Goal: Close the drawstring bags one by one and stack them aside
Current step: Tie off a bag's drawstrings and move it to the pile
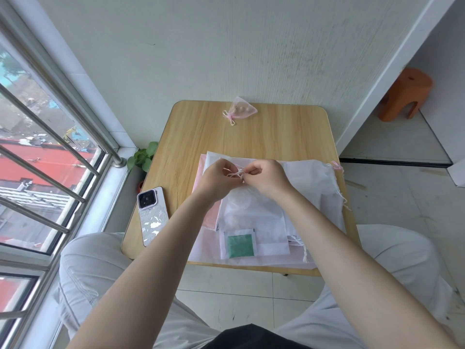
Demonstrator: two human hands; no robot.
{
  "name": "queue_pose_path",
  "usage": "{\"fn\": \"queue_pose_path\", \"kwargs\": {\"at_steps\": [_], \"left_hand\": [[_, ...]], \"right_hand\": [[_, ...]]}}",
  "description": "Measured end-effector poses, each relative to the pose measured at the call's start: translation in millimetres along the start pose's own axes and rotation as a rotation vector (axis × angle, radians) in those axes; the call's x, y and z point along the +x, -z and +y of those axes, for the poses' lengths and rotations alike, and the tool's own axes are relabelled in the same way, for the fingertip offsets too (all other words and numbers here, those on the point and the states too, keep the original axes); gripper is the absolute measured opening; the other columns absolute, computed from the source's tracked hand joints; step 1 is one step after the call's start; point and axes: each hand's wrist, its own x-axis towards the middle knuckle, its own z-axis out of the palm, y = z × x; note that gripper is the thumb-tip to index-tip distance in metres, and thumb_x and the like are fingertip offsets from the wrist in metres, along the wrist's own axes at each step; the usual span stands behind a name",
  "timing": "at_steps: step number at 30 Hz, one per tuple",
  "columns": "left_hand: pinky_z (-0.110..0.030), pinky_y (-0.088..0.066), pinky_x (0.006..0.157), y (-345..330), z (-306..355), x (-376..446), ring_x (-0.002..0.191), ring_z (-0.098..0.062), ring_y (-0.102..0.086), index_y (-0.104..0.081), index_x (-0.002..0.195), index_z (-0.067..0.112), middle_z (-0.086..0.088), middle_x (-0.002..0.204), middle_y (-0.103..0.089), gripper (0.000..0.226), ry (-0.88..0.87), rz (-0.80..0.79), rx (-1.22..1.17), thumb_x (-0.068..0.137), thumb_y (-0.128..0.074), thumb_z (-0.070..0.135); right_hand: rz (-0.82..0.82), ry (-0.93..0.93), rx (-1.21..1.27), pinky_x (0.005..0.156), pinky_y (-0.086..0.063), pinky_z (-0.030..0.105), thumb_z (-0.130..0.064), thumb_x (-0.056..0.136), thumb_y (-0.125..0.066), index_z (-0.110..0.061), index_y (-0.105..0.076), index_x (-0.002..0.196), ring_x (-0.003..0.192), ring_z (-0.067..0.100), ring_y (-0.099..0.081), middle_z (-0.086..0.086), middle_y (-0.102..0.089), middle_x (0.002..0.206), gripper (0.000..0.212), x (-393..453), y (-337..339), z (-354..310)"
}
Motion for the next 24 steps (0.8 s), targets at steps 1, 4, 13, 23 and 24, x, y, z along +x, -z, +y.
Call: {"fn": "queue_pose_path", "kwargs": {"at_steps": [1,4,13,23,24], "left_hand": [[-0.021,-0.044,0.062,1,-1,0,0.072,-0.011,-0.057,-0.055,0.090,0.015,-0.005,0.093,-0.066,0.026,0.002,-0.001,-0.007,0.078,-0.077,0.009],[-0.025,-0.044,0.065,2,-1,-2,0.071,-0.014,-0.056,-0.055,0.089,0.017,-0.004,0.089,-0.064,0.027,0.003,-0.010,-0.013,0.076,-0.078,0.010],[-0.025,-0.044,0.066,4,-2,-2,0.071,-0.012,-0.055,-0.057,0.089,0.017,0.001,0.085,-0.063,0.023,0.014,-0.042,0.031,0.076,-0.075,0.010],[-0.023,-0.044,0.065,0,0,-2,0.071,-0.012,-0.056,-0.056,0.090,0.015,0.000,0.084,-0.063,0.023,-0.010,-0.013,0.007,0.078,-0.074,0.008],[-0.024,-0.044,0.066,-1,0,-3,0.072,-0.012,-0.056,-0.056,0.089,0.015,0.000,0.084,-0.063,0.023,-0.010,-0.007,0.002,0.078,-0.074,0.009]], "right_hand": [[-0.002,-0.021,0.047,0.078,-0.053,0.026,-0.016,0.081,-0.076,-0.018,-0.073,0.082,0.082,0.012,-0.067,0.001,-0.073,0.085,0.004,0,0,1],[-0.032,-0.079,0.206,0.078,-0.054,0.022,-0.009,0.079,-0.076,-0.012,-0.074,0.087,0.081,0.011,-0.066,0.001,-0.071,0.084,0.009,-1,2,2],[-0.174,-0.101,0.316,0.076,-0.054,0.019,-0.002,0.079,-0.076,-0.007,-0.073,0.094,0.079,0.010,-0.068,0.007,-0.073,0.088,0.016,0,11,6],[-0.094,0.057,-0.223,0.079,-0.050,0.026,-0.012,0.086,-0.063,-0.012,-0.075,0.094,0.089,0.014,-0.064,0.001,-0.072,0.094,0.014,2,4,-5],[-0.087,0.072,-0.256,0.080,-0.051,0.027,-0.011,0.086,-0.061,-0.011,-0.075,0.094,0.089,0.015,-0.063,0.002,-0.072,0.096,0.016,1,4,-6]]}}
